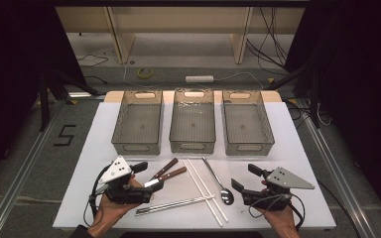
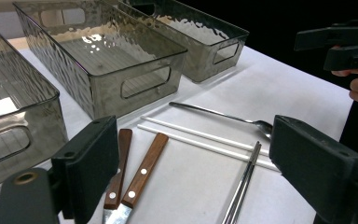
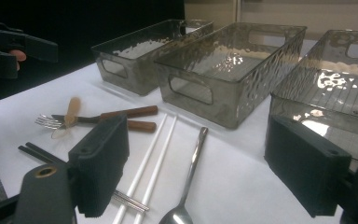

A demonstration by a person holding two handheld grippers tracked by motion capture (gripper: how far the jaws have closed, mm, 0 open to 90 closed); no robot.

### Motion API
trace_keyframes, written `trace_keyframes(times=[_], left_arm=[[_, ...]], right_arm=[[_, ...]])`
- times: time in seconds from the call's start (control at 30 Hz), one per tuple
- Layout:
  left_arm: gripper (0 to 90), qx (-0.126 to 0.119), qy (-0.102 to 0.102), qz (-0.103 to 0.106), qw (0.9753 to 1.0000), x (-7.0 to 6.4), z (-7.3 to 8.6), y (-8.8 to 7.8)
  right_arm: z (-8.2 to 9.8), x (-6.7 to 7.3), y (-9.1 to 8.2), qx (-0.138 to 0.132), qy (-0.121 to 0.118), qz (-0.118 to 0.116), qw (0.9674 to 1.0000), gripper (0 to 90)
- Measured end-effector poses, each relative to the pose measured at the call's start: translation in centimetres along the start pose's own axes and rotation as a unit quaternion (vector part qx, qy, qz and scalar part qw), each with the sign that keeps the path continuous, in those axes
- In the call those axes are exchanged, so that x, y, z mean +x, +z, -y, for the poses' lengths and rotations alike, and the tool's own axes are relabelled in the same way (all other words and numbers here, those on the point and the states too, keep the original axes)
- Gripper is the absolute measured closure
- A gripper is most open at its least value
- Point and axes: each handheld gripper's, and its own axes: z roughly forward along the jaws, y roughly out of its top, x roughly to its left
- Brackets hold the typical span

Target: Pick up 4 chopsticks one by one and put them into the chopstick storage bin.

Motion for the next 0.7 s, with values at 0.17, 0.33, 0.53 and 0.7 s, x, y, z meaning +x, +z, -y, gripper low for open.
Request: trace_keyframes(times=[0.17, 0.33, 0.53, 0.7], left_arm=[[15.7, 0.01, 0.0, 0.003, 0.9999, 0.0, -0.1, 0.2], [16.6, 0.037, 0.008, 0.01, 0.9992, 0.0, -0.5, 0.5], [19.1, 0.118, 0.047, 0.027, 0.9915, -0.6, -1.8, 1.9], [23.2, 0.204, 0.093, 0.046, 0.9734, -1.6, -1.9, 4.2]], right_arm=[[0.0, 0.0, 0.0, 0.002, 0.0, -0.002, 1.0, 22.8], [0.0, 0.0, 0.0, 0.003, 0.001, -0.002, 1.0, 23.0], [-0.1, 0.0, 0.1, 0.005, 0.003, -0.007, 1.0, 23.5], [-0.1, 0.0, 0.2, 0.009, 0.003, -0.012, 0.9999, 23.7]])
